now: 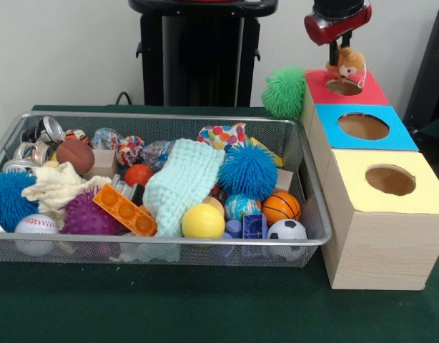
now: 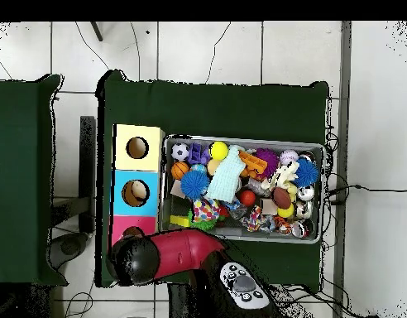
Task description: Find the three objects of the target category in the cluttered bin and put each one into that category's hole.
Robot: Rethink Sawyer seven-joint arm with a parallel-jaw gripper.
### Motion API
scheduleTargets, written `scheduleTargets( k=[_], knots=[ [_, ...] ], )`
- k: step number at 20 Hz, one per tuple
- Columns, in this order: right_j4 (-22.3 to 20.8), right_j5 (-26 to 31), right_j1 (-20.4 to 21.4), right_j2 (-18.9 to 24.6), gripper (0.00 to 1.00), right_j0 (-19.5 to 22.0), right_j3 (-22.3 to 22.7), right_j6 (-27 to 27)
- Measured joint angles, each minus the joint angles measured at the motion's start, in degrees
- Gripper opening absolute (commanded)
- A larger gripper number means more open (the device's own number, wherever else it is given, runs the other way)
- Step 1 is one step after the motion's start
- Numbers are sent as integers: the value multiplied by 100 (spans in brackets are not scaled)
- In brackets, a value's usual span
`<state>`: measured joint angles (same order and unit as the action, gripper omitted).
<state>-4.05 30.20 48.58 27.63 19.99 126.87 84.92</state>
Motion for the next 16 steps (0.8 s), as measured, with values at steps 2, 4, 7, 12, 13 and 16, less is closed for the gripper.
scheduleTargets(
  k=[2,4,7,12,13,16],
  knots=[
    [174,408,196,156,0,134,0,0],
    [320,743,360,254,0,235,0,0],
    [570,1633,735,348,0,378,-36,0],
    [648,2798,1174,364,0,389,-169,0],
    [657,2970,1239,374,0,378,-200,0],
    [672,3382,1402,407,0,337,-312,0]
  ],
)
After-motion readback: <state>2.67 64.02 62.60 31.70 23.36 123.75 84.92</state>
